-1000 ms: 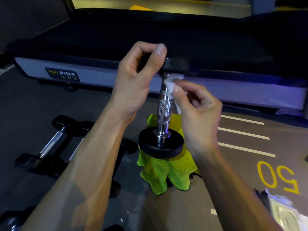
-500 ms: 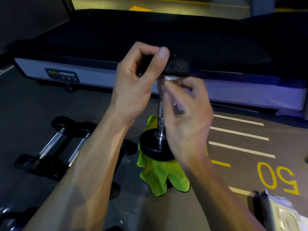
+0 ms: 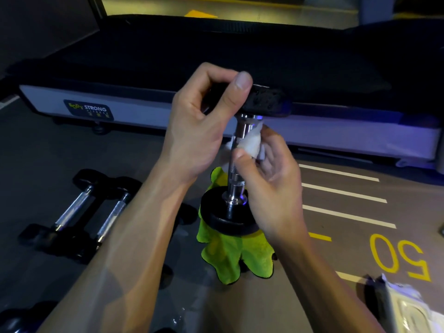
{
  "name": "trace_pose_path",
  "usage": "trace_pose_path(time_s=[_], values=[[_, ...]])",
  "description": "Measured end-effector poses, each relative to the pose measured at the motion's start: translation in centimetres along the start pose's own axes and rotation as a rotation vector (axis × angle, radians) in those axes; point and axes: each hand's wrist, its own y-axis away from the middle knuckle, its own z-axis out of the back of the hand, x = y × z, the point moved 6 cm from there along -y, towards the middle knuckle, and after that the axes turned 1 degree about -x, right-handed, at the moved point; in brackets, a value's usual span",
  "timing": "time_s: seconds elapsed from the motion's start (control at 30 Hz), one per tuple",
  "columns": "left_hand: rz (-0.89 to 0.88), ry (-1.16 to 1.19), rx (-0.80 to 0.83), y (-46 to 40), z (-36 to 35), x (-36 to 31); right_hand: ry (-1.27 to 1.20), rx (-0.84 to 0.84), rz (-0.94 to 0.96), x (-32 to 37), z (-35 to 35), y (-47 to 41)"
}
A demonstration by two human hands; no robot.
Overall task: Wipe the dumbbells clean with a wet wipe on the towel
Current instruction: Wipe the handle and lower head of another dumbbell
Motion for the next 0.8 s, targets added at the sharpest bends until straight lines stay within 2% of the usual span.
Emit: trace_pose_path(time_s=[0.13, 0.27, 0.47, 0.57, 0.7, 0.8], values=[[0.011, 0.012, -0.012, -0.1, -0.2, 0.0, -0.197, -0.084, -0.036, 0.9, 1.2, 1.2], [0.014, 0.01, -0.014, -0.1, -0.5, -0.1, -0.115, -0.197, 0.052, 2.0, 1.7, 0.5], [0.012, -0.029, -0.019, -0.1, -0.9, -0.3, -0.218, -0.326, 0.017, 1.1, 1.1, -1.9], [0.013, -0.049, -0.029, -0.2, -0.8, -0.2, -0.191, -0.374, 0.014, 0.8, 0.7, -2.5], [0.002, -0.055, -0.036, 0.1, -0.5, -0.3, -0.093, -0.362, -0.011, 0.7, 0.0, -2.4], [-0.007, -0.039, -0.03, 0.3, -0.3, -0.5, 0.036, -0.267, -0.076, 0.5, -0.2, -2.7]])
